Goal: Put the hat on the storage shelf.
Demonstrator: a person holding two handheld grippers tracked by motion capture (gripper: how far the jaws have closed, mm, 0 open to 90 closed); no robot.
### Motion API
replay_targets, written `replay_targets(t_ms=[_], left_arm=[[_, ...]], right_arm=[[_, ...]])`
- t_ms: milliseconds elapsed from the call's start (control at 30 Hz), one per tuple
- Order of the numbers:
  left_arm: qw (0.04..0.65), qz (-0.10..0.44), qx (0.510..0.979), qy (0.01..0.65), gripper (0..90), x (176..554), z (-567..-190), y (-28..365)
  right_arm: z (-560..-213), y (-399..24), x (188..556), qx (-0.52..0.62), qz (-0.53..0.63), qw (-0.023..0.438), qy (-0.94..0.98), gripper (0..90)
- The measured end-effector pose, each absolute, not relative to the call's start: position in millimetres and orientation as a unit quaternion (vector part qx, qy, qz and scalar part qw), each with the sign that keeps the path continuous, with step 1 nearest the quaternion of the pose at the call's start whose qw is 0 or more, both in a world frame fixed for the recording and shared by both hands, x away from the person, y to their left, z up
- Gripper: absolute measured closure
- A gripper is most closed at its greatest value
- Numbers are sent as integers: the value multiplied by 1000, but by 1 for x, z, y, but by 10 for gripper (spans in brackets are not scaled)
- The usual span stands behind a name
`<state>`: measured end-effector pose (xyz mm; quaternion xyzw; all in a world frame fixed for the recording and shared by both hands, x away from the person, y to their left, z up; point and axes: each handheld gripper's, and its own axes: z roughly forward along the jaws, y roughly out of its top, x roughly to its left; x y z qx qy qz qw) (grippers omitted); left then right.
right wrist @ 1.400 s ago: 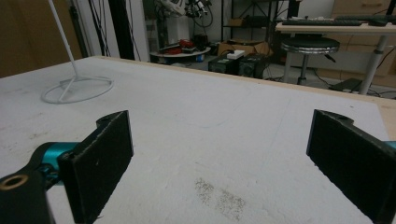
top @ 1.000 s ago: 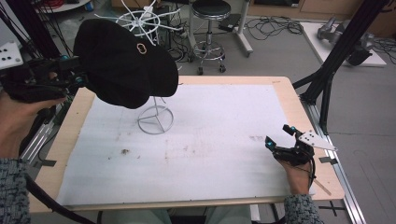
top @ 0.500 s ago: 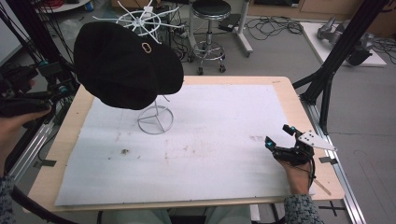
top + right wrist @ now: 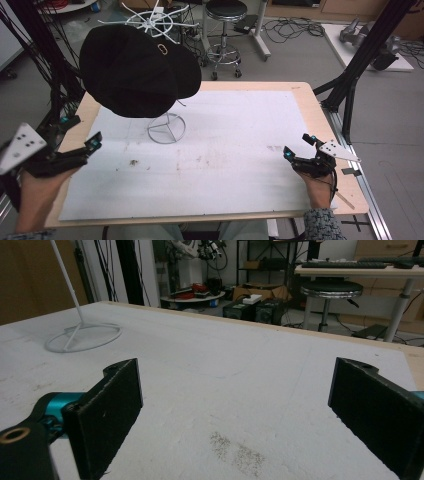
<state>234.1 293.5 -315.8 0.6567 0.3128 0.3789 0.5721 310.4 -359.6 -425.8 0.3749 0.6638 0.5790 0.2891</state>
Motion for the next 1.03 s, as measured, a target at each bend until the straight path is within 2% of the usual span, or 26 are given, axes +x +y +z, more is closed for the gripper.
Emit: replay_targets(t_ms=[167,333,1033], left_arm=[[563,371,655,341,242,241,-359,279],[555,360,656,364,243,253,-385,275],[545,349,656,387,228,259,-405,276]], right_arm=[[-425,-357,309,374,579,288,665,63],[-426,-357,310,375,575,285,669,63],[-429,-354,313,391,546,287,683,63]])
